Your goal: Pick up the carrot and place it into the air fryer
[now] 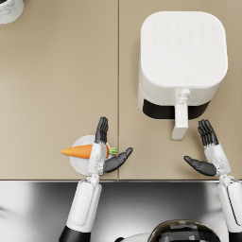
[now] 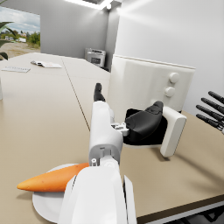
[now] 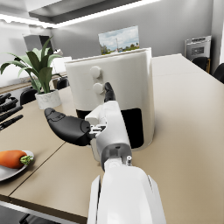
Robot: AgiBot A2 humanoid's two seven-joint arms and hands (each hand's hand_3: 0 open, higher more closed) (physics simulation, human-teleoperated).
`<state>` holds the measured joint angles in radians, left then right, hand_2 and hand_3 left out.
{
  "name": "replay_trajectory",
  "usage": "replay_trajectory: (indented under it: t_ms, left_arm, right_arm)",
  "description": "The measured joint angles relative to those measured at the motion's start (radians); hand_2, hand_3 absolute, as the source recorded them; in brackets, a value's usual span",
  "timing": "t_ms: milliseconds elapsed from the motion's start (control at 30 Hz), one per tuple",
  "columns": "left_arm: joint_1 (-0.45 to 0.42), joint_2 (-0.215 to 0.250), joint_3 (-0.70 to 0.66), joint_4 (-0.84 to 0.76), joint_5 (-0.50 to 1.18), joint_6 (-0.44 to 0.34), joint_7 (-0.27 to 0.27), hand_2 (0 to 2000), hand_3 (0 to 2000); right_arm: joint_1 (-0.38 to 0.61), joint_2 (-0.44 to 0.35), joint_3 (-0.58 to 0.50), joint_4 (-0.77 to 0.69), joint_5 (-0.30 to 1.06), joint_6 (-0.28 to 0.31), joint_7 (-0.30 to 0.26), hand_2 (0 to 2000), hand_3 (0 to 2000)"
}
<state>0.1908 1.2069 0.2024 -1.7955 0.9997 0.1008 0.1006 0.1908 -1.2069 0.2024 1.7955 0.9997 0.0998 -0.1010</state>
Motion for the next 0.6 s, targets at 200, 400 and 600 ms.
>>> replay_trajectory:
  t_ms: [200, 400, 600]
  left_arm:
    - [-0.014, 0.009, -0.009, -0.038, 0.000, -0.082, -0.082, 0, 0]
    - [-0.077, 0.000, -0.083, -0.076, 0.222, -0.098, -0.098, 0, 0]
    - [-0.133, 0.000, -0.177, -0.117, 0.491, -0.101, -0.100, 0, 0]
  right_arm:
    - [-0.010, -0.011, 0.021, 0.010, 0.000, -0.081, 0.082, 0, 0]
    - [-0.017, -0.026, 0.045, 0.021, 0.267, -0.097, 0.098, 0, 0]
    - [0.009, -0.060, 0.057, -0.003, 0.473, -0.099, 0.101, 0, 0]
